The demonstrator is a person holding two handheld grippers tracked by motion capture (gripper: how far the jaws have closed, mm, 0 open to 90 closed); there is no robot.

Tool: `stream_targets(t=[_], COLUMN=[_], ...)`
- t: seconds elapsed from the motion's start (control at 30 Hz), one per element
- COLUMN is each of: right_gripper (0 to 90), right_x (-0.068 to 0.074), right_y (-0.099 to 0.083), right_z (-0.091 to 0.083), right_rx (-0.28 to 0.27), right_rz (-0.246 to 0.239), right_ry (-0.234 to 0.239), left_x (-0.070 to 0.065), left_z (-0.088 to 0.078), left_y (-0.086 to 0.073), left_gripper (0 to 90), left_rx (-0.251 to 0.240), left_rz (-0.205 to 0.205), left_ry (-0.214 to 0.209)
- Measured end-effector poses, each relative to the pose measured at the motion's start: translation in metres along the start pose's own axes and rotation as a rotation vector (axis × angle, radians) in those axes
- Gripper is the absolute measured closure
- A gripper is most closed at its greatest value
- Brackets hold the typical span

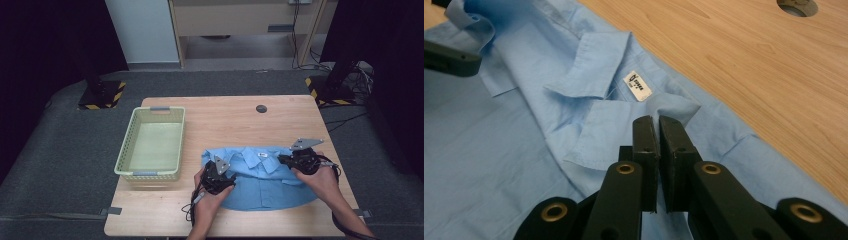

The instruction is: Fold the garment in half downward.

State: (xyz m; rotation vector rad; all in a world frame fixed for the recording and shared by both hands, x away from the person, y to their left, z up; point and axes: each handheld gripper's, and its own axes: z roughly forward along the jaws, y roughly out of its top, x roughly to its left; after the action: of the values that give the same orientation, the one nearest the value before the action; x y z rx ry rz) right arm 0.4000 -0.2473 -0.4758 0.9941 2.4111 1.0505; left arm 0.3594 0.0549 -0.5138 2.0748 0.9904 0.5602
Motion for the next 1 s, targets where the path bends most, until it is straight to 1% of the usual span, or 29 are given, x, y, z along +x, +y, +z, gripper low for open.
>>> stream_targets(t=[0.13, 0.17, 0.2, 0.27, 0.43, 0.57, 0.6, 0.67, 0.73, 0.87, 1.0], right_gripper=[86.7, 86.7, 86.8, 86.8, 86.7, 86.7, 86.7, 86.7, 86.7, 86.7, 86.7], right_x=[0.005, 0.005, 0.008, 0.010, 0.012, 0.013, 0.014, 0.014, 0.015, 0.016, 0.017], right_y=[-0.006, -0.006, -0.011, -0.016, -0.025, -0.028, -0.029, -0.028, -0.027, -0.026, -0.027], right_z=[-0.007, -0.007, -0.009, -0.011, -0.013, -0.012, -0.012, -0.012, -0.013, -0.014, -0.014], right_rx=[-0.020, -0.020, -0.020, -0.021, -0.026, -0.029, -0.030, -0.029, -0.031, -0.036, -0.033], right_rz=[-0.013, -0.013, -0.024, -0.030, -0.032, -0.035, -0.036, -0.041, -0.044, -0.054, -0.055], right_ry=[0.031, 0.031, 0.046, 0.057, 0.073, 0.084, 0.085, 0.087, 0.088, 0.093, 0.094], left_x=[-0.003, -0.003, -0.004, -0.005, -0.008, -0.004, -0.003, -0.002, -0.002, 0.000, 0.001], left_z=[-0.009, -0.009, -0.012, -0.014, -0.018, -0.021, -0.021, -0.019, -0.017, -0.010, -0.005], left_y=[0.007, 0.007, 0.010, 0.011, 0.016, 0.021, 0.022, 0.023, 0.024, 0.025, 0.025], left_gripper=[32.5, 32.4, 32.4, 32.3, 31.8, 31.4, 31.4, 31.2, 31.2, 32.2, 38.6], left_rx=[-0.020, -0.020, -0.031, -0.034, -0.050, -0.066, -0.064, -0.068, -0.063, -0.063, -0.065], left_rz=[-0.003, -0.003, -0.004, -0.002, 0.007, 0.006, 0.009, 0.002, 0.008, -0.008, -0.010], left_ry=[-0.008, -0.008, -0.013, -0.013, -0.013, -0.007, -0.006, -0.012, -0.013, -0.032, -0.037])
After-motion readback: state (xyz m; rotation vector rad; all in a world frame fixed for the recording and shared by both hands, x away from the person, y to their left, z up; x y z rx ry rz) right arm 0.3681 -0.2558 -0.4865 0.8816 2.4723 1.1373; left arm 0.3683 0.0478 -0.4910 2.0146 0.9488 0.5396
